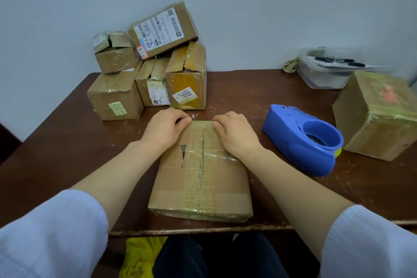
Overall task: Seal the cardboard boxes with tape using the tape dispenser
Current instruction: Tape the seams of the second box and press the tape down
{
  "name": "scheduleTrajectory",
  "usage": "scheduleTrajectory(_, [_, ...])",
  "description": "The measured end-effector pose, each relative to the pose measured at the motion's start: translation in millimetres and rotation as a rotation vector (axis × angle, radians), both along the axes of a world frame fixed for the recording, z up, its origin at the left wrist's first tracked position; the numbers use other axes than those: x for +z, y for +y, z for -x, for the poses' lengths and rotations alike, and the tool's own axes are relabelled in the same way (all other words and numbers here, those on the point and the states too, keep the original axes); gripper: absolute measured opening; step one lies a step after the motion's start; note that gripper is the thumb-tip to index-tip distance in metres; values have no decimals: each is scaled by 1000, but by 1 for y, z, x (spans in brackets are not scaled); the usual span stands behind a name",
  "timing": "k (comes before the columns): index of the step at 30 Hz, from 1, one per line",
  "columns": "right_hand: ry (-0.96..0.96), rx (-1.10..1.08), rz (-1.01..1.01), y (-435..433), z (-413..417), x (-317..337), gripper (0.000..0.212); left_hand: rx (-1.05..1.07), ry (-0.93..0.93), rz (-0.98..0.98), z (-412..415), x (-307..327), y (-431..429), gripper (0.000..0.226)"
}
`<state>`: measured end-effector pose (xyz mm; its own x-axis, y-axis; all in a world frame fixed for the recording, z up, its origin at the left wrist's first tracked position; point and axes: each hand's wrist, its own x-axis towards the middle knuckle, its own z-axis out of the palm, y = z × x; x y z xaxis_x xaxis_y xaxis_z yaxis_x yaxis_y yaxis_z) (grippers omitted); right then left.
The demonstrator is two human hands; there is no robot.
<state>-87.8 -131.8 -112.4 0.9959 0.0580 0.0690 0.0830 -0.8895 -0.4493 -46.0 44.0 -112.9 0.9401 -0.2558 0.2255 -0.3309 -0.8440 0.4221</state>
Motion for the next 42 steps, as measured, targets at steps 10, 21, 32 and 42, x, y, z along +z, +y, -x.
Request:
scheduleTrajectory(10, [18, -129, -391, -4, -7, -5, 34, 141, 168, 301, 3, -7, -5, 31])
scheduleTrajectory(21, [52, -226, -720, -6, -15, -11, 22, 151, 259, 429, -3, -11, -1, 25])
scheduleTrajectory(32, [86, -96, -717, -11, -18, -11, 18, 88, 437, 689, -6, -13, -1, 22])
scheduleTrajectory(42, [12, -65, -591, -22, -11, -3, 36, -30, 190, 261, -10, -4, -1, 32])
